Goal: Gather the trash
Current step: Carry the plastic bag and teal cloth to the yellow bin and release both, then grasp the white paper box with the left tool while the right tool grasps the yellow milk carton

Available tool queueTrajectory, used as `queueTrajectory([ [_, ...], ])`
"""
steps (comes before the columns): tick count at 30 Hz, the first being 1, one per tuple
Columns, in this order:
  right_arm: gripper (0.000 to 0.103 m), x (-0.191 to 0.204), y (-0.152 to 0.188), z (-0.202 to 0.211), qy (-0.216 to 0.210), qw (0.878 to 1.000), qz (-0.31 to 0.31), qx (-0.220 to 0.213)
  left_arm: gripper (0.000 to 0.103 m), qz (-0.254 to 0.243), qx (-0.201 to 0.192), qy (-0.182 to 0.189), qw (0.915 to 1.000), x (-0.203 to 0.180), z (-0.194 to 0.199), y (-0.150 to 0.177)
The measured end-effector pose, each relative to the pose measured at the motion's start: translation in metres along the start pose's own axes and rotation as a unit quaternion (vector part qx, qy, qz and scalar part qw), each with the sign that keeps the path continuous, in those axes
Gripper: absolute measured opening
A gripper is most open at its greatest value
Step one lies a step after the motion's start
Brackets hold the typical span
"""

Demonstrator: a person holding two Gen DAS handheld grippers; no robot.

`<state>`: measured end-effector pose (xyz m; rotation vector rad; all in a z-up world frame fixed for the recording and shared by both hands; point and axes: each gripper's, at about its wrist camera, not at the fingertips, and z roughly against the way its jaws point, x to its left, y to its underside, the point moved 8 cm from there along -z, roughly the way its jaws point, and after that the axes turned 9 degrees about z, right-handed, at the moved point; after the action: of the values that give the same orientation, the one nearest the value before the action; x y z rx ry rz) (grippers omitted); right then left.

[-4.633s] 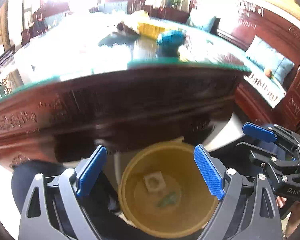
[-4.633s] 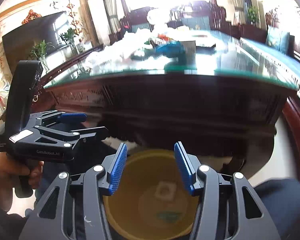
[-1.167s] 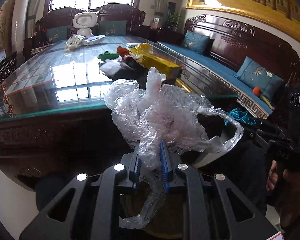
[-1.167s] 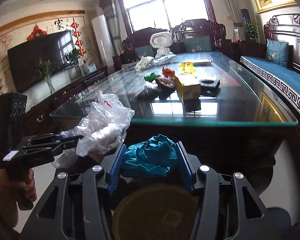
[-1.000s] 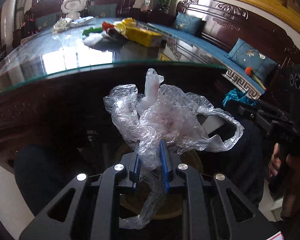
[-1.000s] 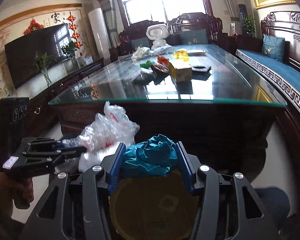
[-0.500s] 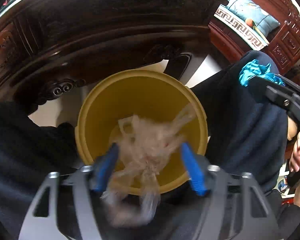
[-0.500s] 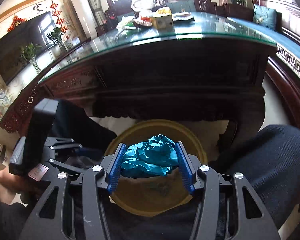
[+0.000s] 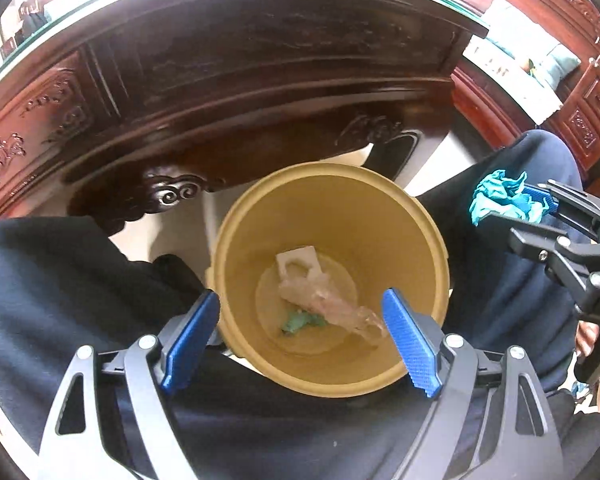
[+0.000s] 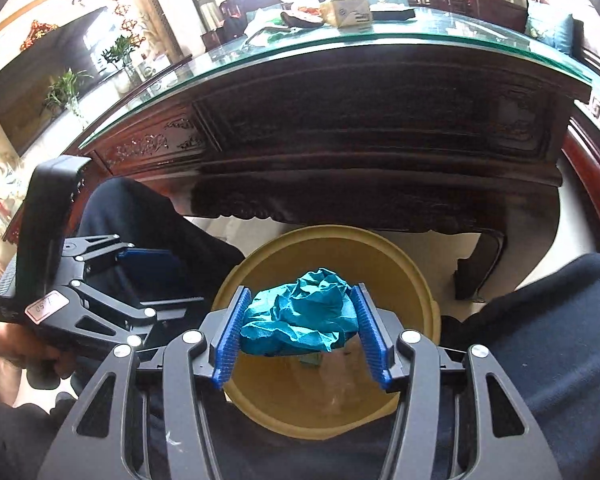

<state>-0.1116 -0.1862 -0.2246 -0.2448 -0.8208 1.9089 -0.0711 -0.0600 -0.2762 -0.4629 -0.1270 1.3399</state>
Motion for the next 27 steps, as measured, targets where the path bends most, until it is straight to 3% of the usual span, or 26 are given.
queueTrajectory([
  [1,0.062,0.0,-0.001,0.0,0.002,1.0,0.002,-0.002,0.083,0.0,-0.002,-0.001,1.0,0.001,0.002,-0.001],
  [10,0.062,0.001,-0.009,0.002,0.011,1.0,0.01,-0.006,0.084,0.005,-0.017,0.001,0.9998,0.007,0.01,-0.013],
  [15,0.064,-0.002,-0.02,0.006,0.012,1.0,0.011,-0.022,0.084,0.014,-0.045,-0.003,0.9989,0.007,0.02,-0.031],
  [21,0.068,-0.017,-0.068,0.029,0.039,0.994,0.018,-0.095,0.094,0.034,-0.141,-0.01,0.9894,0.01,0.061,-0.08],
  [27,0.08,-0.022,-0.134,0.056,0.059,0.979,0.037,-0.193,0.099,0.055,-0.246,-0.033,0.9672,0.024,0.108,-0.154],
])
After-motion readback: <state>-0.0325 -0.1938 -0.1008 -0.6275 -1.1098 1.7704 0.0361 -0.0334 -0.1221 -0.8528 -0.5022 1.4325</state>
